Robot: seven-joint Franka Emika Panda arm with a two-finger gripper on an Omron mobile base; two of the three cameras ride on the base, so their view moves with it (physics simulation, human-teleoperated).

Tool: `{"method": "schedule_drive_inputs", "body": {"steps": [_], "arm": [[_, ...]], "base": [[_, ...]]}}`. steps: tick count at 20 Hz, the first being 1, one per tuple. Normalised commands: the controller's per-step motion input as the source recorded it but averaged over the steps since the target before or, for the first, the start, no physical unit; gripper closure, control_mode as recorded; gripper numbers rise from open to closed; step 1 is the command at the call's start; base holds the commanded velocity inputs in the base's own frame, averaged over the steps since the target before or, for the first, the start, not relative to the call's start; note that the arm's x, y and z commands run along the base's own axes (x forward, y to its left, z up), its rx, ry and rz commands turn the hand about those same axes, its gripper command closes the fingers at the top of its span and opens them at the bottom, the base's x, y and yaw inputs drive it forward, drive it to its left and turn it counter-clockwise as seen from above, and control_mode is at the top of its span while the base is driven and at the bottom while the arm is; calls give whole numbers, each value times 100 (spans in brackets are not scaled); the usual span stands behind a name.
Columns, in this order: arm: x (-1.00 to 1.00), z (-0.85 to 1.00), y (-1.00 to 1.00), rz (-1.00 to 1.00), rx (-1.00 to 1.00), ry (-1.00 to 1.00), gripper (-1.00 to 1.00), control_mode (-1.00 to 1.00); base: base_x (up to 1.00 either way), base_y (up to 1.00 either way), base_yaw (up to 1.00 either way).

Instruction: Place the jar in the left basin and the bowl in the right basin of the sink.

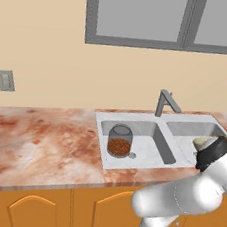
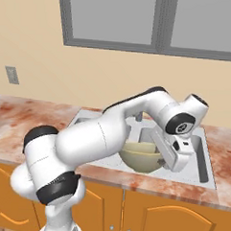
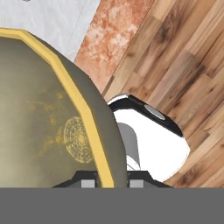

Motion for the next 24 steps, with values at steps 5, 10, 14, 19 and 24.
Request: {"method": "schedule_drive_inputs", "body": {"steps": [5, 10, 14, 19, 24], "arm": [[41, -17, -28, 0, 0, 0, 100, -100], [44, -21, -25, 0, 0, 0, 100, -100], [44, -18, -26, 0, 1, 0, 100, -100], [45, -17, -29, 0, 4, 0, 100, -100], [40, -16, -31, 0, 8, -1, 100, -100]], "base": [[0, 0, 0], [0, 0, 0], [0, 0, 0], [0, 0, 0], [0, 0, 0]]}}
